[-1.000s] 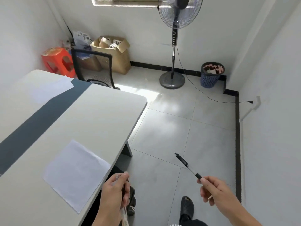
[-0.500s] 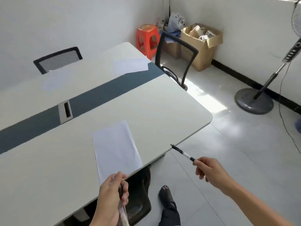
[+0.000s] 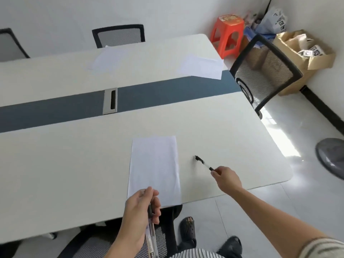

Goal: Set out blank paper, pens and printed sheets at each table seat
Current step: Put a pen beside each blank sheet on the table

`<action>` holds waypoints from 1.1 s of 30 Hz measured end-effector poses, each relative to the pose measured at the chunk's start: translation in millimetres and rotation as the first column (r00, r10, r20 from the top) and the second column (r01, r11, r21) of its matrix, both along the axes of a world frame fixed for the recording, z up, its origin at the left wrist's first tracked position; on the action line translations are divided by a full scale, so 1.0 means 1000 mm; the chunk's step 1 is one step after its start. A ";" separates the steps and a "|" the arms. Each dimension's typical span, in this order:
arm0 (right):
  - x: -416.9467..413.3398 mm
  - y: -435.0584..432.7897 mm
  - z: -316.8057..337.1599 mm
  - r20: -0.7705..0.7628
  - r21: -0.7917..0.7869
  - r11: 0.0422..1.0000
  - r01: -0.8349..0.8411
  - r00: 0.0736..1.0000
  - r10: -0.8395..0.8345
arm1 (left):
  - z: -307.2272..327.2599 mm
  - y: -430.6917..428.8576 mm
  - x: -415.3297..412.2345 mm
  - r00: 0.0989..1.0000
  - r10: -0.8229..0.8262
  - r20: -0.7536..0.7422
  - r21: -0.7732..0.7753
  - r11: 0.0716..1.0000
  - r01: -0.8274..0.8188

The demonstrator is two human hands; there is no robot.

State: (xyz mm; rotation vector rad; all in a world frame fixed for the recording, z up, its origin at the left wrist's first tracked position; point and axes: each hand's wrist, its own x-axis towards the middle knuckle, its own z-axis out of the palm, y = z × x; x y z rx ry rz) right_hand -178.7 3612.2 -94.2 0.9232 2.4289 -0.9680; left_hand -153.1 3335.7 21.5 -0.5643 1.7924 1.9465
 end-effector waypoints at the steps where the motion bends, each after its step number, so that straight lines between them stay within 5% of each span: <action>1: -0.005 -0.002 -0.008 0.045 0.056 0.997 -0.057 0.997 0.055 | -0.004 -0.004 0.001 0.999 0.033 0.006 -0.027 0.999 -0.032; 7: -0.026 -0.009 -0.029 0.134 0.183 0.953 -0.240 0.967 0.218 | -0.015 -0.027 0.005 0.992 0.127 0.017 -0.193 0.974 -0.122; 15: -0.007 0.018 -0.005 0.103 0.126 0.968 -0.216 0.974 0.204 | -0.013 0.010 -0.022 0.998 -0.042 -0.044 -0.283 0.959 0.028; 26: 0.096 0.077 0.086 -0.244 -0.398 0.915 0.071 0.953 -0.180 | 0.018 0.154 -0.041 0.948 -0.300 -0.106 -0.101 0.952 0.290; 33: 0.166 0.158 0.118 -0.296 -0.586 0.810 0.035 0.921 -0.254 | 0.025 0.286 0.003 0.890 -0.440 -0.117 -0.084 0.898 0.432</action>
